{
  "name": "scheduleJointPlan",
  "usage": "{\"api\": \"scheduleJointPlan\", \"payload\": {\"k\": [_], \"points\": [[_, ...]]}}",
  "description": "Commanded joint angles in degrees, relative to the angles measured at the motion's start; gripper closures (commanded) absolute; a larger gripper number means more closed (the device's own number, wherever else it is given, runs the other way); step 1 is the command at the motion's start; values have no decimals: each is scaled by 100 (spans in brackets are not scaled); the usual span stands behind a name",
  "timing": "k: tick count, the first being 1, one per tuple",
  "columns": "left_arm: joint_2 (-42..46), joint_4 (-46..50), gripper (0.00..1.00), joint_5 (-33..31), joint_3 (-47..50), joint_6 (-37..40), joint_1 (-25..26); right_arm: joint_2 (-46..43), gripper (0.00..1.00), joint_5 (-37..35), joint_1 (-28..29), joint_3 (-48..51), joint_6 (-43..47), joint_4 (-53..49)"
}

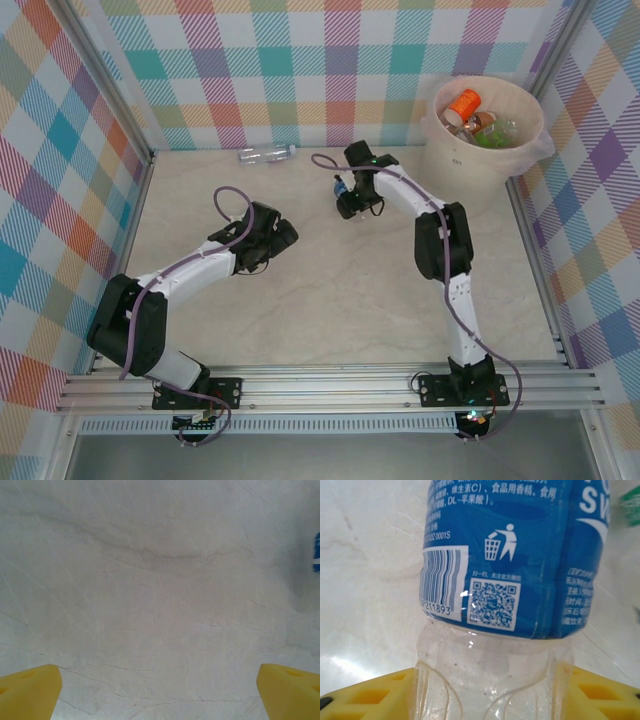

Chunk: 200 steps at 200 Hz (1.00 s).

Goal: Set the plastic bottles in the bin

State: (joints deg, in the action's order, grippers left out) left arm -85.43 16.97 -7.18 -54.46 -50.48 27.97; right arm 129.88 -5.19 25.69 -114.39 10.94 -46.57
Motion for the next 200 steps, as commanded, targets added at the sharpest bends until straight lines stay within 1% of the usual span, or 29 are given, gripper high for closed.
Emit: {"api": "scheduleJointPlan", "payload": {"k": [1, 21, 39, 59, 67, 70, 83, 105, 147, 200], "points": [[308, -247, 0, 98, -82, 276, -73, -1139, 50, -85, 6, 417, -116, 585], [382, -226, 0, 110, -118, 325, -73, -1841, 51, -58, -7, 961, -247, 937], [424, -206, 0, 77, -139, 348, -72, -2307, 52, 34, -49, 1231, -352, 1078], [448, -174, 0, 76, -168, 362, -78, -2777, 53, 309, -183, 1438, -478, 1196], [469, -185, 0, 100, -175, 361, -73, -2925, 53, 417, -273, 1502, -479, 1251], [480, -179, 0, 106, -179, 363, -80, -2973, 53, 458, -309, 1525, -654, 1283], [524, -186, 0, 137, -184, 363, -79, -3187, 54, 672, -493, 1572, -769, 1359], [597, -161, 0, 138, -175, 363, -77, -3459, 55, 1098, -913, 1488, -945, 1387], [640, -154, 0, 158, -163, 292, -74, -3605, 55, 1653, -1760, 1036, -1157, 1406], [624, -175, 0, 160, -141, 219, -80, -3156, 55, 1973, -2645, 95, -1813, 1198]]}}
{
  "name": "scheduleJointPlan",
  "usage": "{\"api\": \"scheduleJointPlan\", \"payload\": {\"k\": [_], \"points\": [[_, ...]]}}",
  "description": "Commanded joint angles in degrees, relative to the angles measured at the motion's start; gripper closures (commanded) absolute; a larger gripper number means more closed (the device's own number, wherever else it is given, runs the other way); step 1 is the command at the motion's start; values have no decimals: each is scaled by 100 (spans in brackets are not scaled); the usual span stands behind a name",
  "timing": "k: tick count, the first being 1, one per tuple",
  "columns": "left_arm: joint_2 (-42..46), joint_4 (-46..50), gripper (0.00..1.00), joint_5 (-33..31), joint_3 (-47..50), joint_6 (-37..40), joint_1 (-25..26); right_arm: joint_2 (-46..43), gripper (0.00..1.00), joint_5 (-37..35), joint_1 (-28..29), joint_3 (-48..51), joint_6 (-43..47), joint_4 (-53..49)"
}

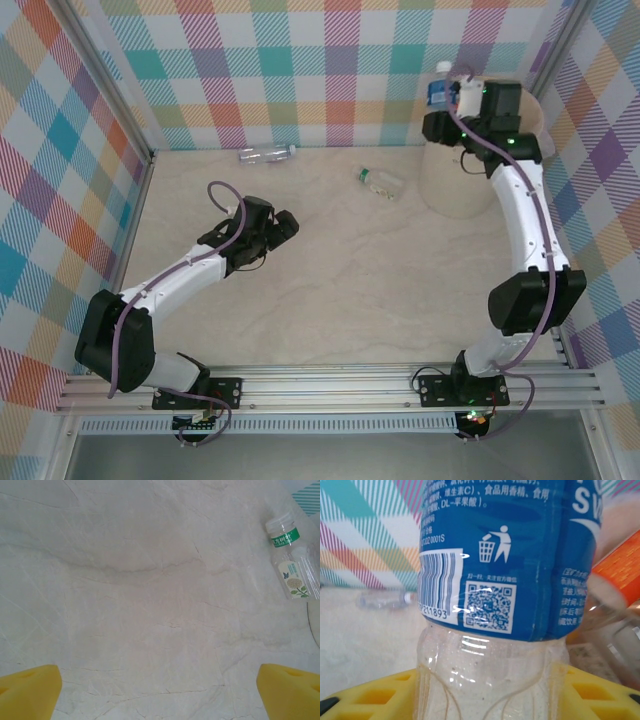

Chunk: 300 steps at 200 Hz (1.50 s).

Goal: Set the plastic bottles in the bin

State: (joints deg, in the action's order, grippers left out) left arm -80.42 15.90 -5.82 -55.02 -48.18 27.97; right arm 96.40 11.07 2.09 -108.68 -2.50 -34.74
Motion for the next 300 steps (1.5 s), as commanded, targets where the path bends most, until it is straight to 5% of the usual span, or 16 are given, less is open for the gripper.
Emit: {"api": "scheduleJointPlan", "payload": {"k": [1, 58, 117, 154, 183, 300], "points": [[128, -64, 0, 22, -86, -9, -76, 203, 55, 349, -299, -490, -487, 13], [59, -51, 0, -54, -133, 28, -73, 1183, 52, 326, -1207, -1908, -1318, -634], [23, 141, 0, -184, -112, 120, -76, 2180, 46, -90, -1413, -3319, -1774, -1519], [-47, 177, 0, -174, -152, 160, -72, 2540, 21, 9, -1414, -3649, -2067, -1503], [-35, 205, 0, -221, -153, 168, -73, 2515, 8, -96, -1418, -3723, -2182, -1405], [-118, 118, 0, -104, -132, 79, -78, 1769, 0, 678, -1241, -2877, -1877, -1004]]}}
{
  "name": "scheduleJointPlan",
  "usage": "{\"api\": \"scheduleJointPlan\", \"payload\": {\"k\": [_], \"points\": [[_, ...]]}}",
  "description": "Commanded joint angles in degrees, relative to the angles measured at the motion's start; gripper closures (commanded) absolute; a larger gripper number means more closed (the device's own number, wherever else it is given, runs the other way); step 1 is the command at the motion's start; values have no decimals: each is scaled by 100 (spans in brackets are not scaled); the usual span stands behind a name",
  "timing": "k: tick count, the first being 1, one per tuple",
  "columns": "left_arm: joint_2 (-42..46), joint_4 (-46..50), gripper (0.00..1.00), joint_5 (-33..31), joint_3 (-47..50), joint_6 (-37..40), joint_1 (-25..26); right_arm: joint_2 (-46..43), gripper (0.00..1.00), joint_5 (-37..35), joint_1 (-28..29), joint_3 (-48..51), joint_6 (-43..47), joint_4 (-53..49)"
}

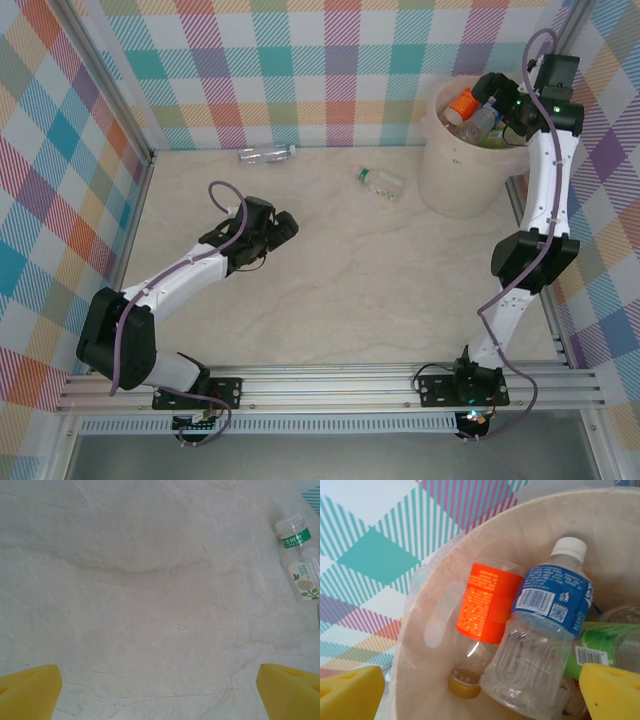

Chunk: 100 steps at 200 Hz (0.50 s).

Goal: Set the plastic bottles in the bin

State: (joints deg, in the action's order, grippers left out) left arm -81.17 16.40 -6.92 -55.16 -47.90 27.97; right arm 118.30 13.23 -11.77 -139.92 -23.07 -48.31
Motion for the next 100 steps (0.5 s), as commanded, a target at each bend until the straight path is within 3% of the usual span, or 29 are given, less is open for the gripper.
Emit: {"api": "scheduleJointPlan", "payload": {"k": [1, 56, 100], "points": [[-46, 71, 0, 6, -123, 47, -80, -430, 0, 474, 160, 259, 189, 373], [5, 286, 0, 79, -431, 139, -76, -1164, 0, 593, 976, 1634, 738, 1570], [81, 644, 0, -46, -657, 165, -90, -1230, 0, 690, 1633, 2340, 1431, 2109]]}}
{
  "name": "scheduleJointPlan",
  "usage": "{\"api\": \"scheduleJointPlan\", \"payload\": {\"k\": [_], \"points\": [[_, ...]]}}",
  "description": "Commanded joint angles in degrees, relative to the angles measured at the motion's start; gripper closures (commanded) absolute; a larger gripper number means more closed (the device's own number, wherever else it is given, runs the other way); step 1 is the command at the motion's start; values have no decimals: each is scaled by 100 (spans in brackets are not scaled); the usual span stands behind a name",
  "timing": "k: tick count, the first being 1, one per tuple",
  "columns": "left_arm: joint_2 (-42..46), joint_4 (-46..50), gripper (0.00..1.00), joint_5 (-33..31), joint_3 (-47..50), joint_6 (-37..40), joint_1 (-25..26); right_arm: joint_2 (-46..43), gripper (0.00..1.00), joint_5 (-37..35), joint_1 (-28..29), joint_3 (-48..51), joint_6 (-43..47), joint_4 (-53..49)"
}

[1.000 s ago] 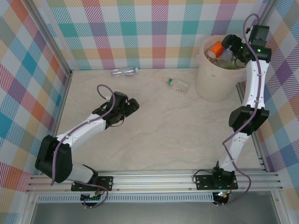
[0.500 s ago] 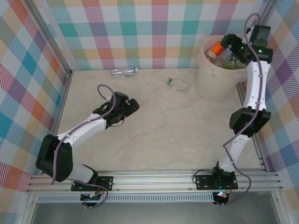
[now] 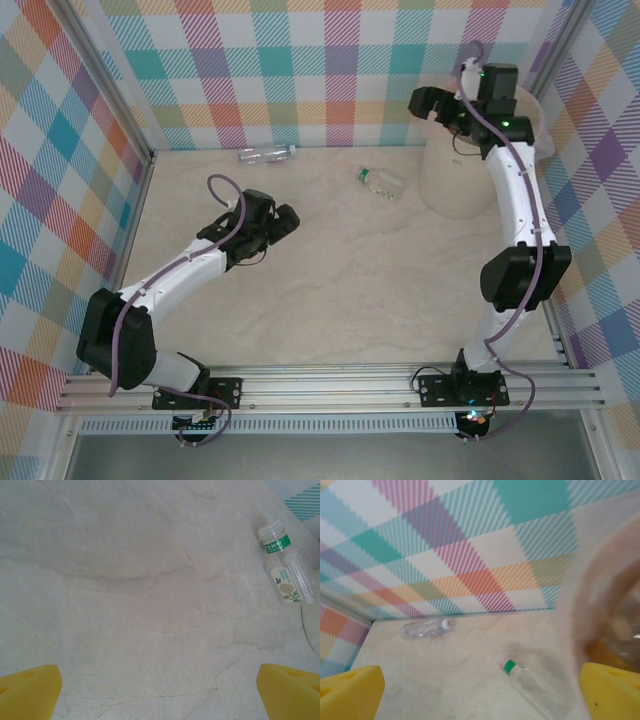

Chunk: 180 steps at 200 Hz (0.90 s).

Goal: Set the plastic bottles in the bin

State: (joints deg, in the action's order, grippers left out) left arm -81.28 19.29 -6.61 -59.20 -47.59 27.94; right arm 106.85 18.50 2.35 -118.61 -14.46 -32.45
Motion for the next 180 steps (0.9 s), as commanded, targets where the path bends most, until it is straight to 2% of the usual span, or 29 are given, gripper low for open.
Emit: {"api": "scheduleJointPlan", "payload": {"k": [1, 41, 86, 122, 151, 180], "points": [[98, 364, 0, -73, -260, 135, -92, -81, 0, 167, 235, 212, 590, 530], [237, 945, 0, -271, -699, 240, -151, 102, 0, 681, 657, 619, 1322, 568], [265, 2028, 0, -873, -1220, -33, -258, 614, 0, 34, 864, 935, 1953, 334], [310, 2105, 0, -947, -1113, -167, -336, 1224, 0, -299, 889, 673, 2724, -226], [273, 1937, 0, -716, -979, -127, -369, 1677, 0, -921, 975, 465, 3277, -519], [337, 1030, 0, 211, -657, 773, -378, 2143, 0, -1495, 1031, 123, 3559, -674]]}}
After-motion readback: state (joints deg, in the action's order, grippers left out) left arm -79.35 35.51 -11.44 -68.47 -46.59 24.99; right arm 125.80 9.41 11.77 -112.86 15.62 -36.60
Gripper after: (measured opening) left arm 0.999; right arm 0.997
